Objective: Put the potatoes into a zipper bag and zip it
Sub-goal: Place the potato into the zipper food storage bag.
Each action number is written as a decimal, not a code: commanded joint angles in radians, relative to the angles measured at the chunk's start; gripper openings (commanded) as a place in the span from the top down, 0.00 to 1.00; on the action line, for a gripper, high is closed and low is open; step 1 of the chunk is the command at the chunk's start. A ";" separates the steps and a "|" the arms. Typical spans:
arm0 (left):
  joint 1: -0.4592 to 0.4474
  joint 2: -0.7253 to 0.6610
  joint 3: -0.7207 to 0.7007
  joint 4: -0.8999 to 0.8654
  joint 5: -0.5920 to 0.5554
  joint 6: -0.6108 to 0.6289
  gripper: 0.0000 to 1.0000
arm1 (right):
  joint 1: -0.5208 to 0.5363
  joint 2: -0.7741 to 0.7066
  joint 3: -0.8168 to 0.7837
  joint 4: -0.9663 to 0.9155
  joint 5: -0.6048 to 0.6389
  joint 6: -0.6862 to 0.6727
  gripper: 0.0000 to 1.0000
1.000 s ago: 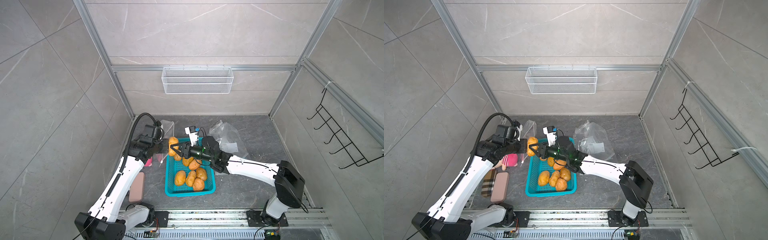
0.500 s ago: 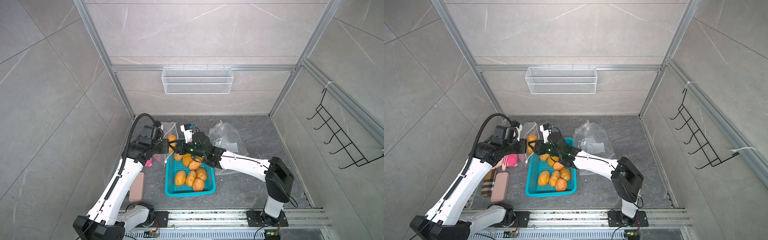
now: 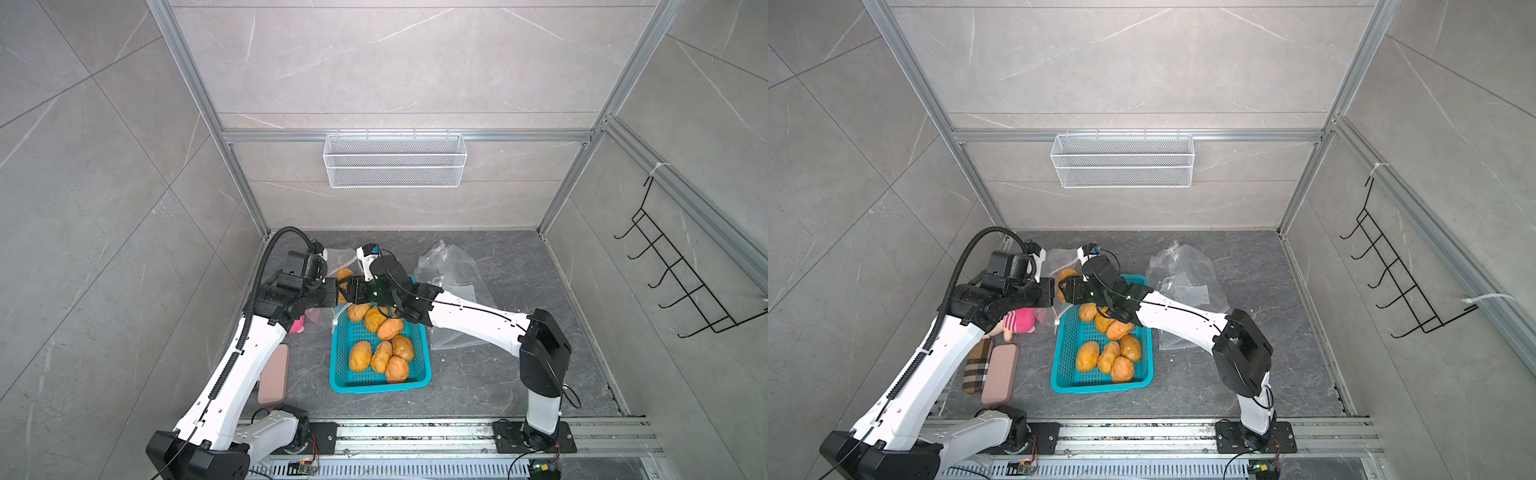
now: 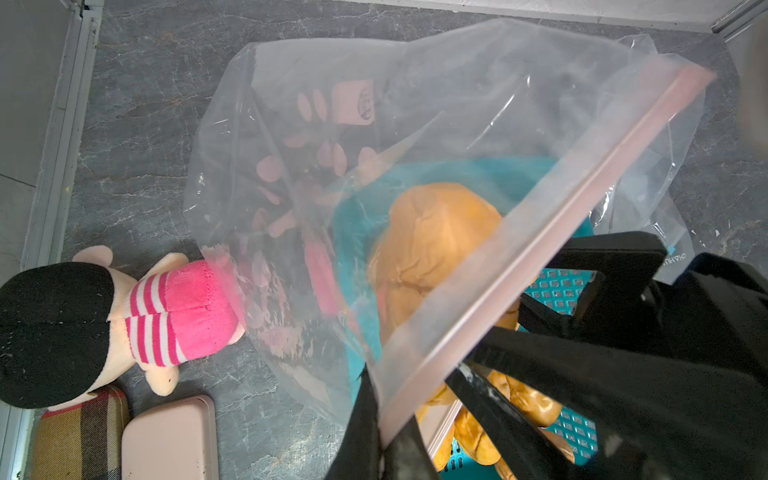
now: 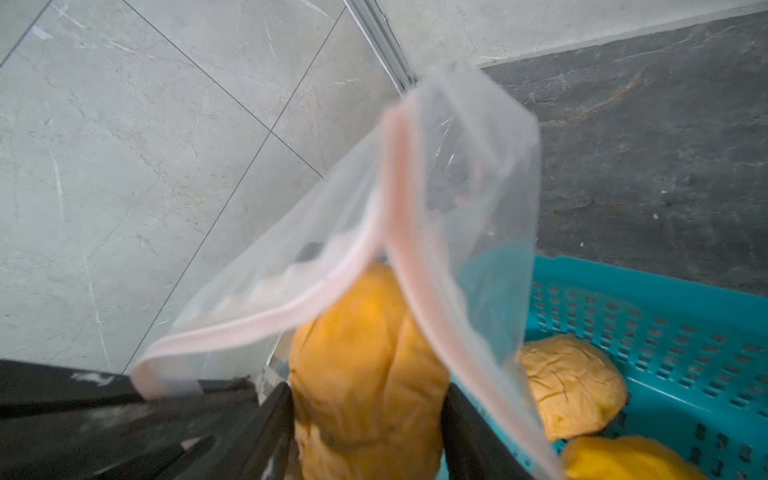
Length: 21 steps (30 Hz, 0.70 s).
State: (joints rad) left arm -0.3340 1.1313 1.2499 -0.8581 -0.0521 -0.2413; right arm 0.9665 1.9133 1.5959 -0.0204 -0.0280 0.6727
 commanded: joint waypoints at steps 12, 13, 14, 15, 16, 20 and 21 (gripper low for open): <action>-0.002 0.002 -0.003 0.025 -0.002 0.016 1.00 | 0.003 -0.157 -0.084 -0.014 -0.038 -0.152 0.37; -0.003 0.002 -0.002 0.024 0.001 0.018 1.00 | 0.003 -0.190 -0.113 -0.014 -0.031 -0.176 0.37; -0.003 0.004 -0.001 0.024 0.006 0.016 1.00 | 0.003 -0.233 -0.149 -0.024 -0.014 -0.205 0.38; -0.002 0.007 0.000 0.025 0.009 0.017 1.00 | 0.003 -0.274 -0.178 -0.048 0.017 -0.230 0.39; -0.002 0.009 0.000 0.024 0.013 0.017 1.00 | 0.003 -0.313 -0.205 -0.068 0.048 -0.248 0.39; -0.002 0.015 0.003 0.020 0.018 0.015 1.00 | 0.001 -0.464 -0.336 -0.111 0.187 -0.289 0.39; -0.002 0.013 0.003 0.020 0.019 0.015 1.00 | 0.001 -0.487 -0.360 -0.125 0.216 -0.291 0.39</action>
State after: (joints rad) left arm -0.3340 1.1465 1.2484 -0.8581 -0.0483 -0.2417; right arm 0.9665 1.4887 1.2976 -0.0917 0.0700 0.4465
